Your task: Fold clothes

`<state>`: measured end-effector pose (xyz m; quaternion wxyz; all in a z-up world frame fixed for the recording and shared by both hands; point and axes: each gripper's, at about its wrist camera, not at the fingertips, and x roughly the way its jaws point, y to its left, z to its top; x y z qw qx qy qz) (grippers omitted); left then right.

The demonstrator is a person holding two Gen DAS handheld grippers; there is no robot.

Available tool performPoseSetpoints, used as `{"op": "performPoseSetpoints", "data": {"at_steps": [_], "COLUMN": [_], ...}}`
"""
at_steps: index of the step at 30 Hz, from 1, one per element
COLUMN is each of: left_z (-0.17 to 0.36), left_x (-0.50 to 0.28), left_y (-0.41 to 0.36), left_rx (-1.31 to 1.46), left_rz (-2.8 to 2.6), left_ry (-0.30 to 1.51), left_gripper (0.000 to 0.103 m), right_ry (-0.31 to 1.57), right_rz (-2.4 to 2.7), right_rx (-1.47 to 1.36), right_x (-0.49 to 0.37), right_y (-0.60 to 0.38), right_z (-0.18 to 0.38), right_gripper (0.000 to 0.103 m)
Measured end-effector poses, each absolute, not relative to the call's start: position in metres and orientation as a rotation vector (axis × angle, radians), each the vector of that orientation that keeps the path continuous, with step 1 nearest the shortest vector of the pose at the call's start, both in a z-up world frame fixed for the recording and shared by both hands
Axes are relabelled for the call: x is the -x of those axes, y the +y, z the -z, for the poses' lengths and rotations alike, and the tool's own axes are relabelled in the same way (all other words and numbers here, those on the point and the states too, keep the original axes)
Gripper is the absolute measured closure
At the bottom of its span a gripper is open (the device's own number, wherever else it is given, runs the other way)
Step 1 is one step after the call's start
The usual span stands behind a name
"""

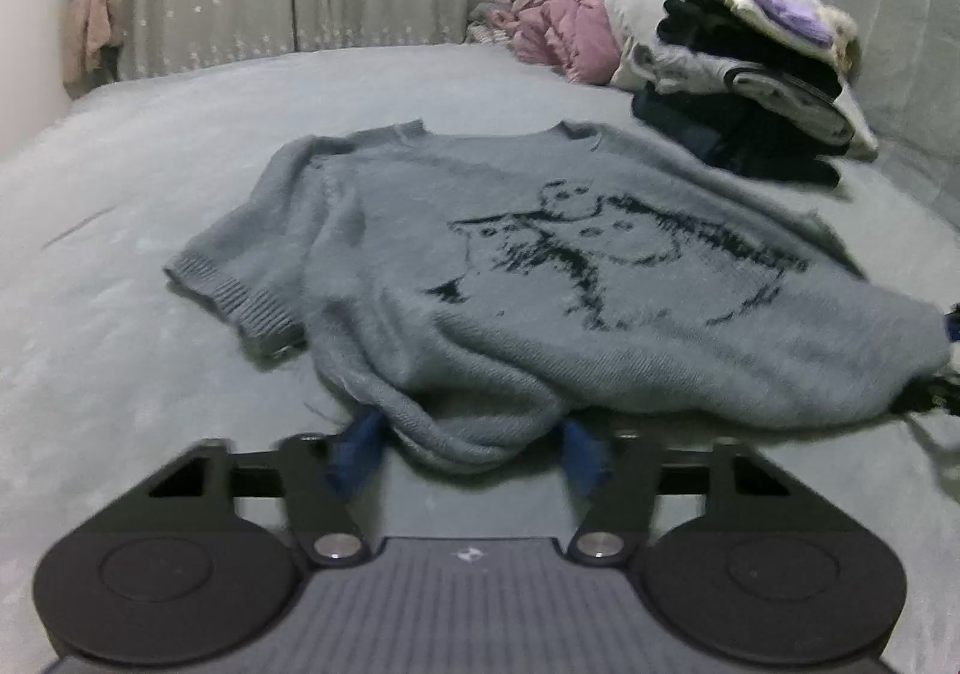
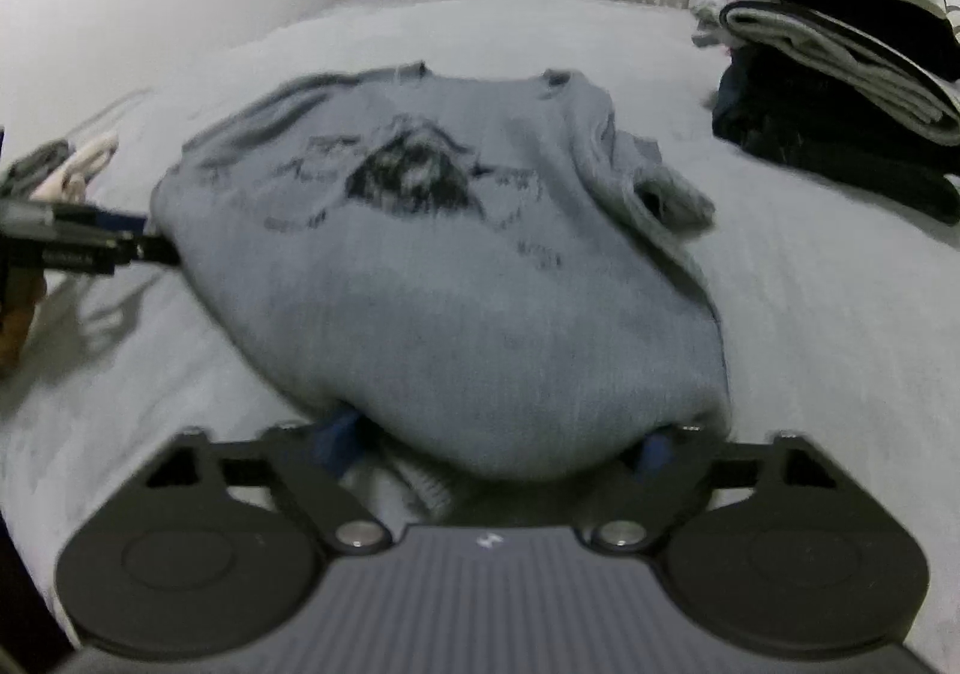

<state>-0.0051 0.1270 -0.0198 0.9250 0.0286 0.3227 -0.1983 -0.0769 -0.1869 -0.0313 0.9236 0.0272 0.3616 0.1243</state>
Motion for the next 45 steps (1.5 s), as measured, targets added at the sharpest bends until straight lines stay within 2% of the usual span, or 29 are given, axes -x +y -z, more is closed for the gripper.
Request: {"op": "performPoseSetpoints", "data": {"at_steps": [3, 10, 11, 13, 19, 21, 22, 24, 25, 26, 27, 29, 30, 33, 37, 41, 44, 45], "left_z": [0.009, -0.030, -0.036, -0.045, -0.074, -0.077, -0.076, -0.071, -0.066, -0.062, -0.060, -0.051, -0.047, -0.034, -0.020, -0.014, -0.011, -0.011], "left_x": [0.009, 0.026, 0.030, 0.037, 0.063, 0.067, 0.068, 0.067, 0.065, 0.063, 0.062, 0.059, 0.057, 0.053, 0.052, 0.060, 0.065, 0.067], "left_y": [0.125, 0.126, 0.127, 0.131, 0.151, 0.154, 0.155, 0.153, 0.149, 0.146, 0.146, 0.140, 0.137, 0.125, 0.107, 0.091, 0.075, 0.071], "left_rx": [-0.055, 0.014, 0.021, 0.035, 0.095, 0.099, 0.094, 0.071, 0.051, 0.034, 0.029, 0.010, -0.001, -0.052, -0.138, -0.190, -0.231, -0.239], "left_rz": [0.393, 0.409, 0.412, 0.412, 0.398, 0.396, 0.392, 0.390, 0.389, 0.388, 0.388, 0.387, 0.386, 0.391, 0.420, 0.489, 0.549, 0.564], "left_ry": [0.584, 0.455, 0.440, 0.418, 0.354, 0.368, 0.390, 0.433, 0.473, 0.512, 0.528, 0.587, 0.616, 0.688, 0.738, 0.741, 0.727, 0.722], "left_gripper": [0.090, 0.090, 0.090, 0.090, 0.095, 0.095, 0.095, 0.093, 0.090, 0.083, 0.069, 0.053, 0.050, 0.048, 0.045, 0.045, 0.045, 0.045], "right_ry": [0.725, 0.605, 0.586, 0.553, 0.487, 0.510, 0.535, 0.592, 0.623, 0.648, 0.672, 0.715, 0.732, 0.779, 0.807, 0.755, 0.752, 0.755], "right_rz": [-0.269, -0.399, -0.421, -0.444, -0.446, -0.425, -0.413, -0.392, -0.385, -0.383, -0.382, -0.384, -0.384, -0.382, -0.371, -0.395, -0.422, -0.417], "right_rx": [-0.117, -0.151, -0.155, -0.167, -0.220, -0.226, -0.225, -0.214, -0.200, -0.184, -0.168, -0.148, -0.140, -0.113, -0.069, 0.064, 0.133, 0.149], "right_x": [0.073, 0.103, 0.112, 0.126, 0.152, 0.152, 0.150, 0.144, 0.140, 0.137, 0.134, 0.128, 0.125, 0.118, 0.113, 0.108, 0.098, 0.094], "right_y": [-0.191, -0.193, -0.195, -0.201, -0.230, -0.236, -0.238, -0.238, -0.236, -0.233, -0.229, -0.221, -0.217, -0.205, -0.191, -0.170, -0.158, -0.156], "right_z": [0.019, -0.034, -0.041, -0.052, -0.073, -0.068, -0.062, -0.049, -0.043, -0.038, -0.033, -0.024, -0.020, -0.009, 0.004, 0.009, 0.016, 0.018], "right_gripper": [0.085, 0.087, 0.095, 0.101, 0.102, 0.089, 0.087, 0.071, 0.069, 0.064, 0.060, 0.049, 0.044, 0.037, 0.036, 0.037, 0.048, 0.062]}}
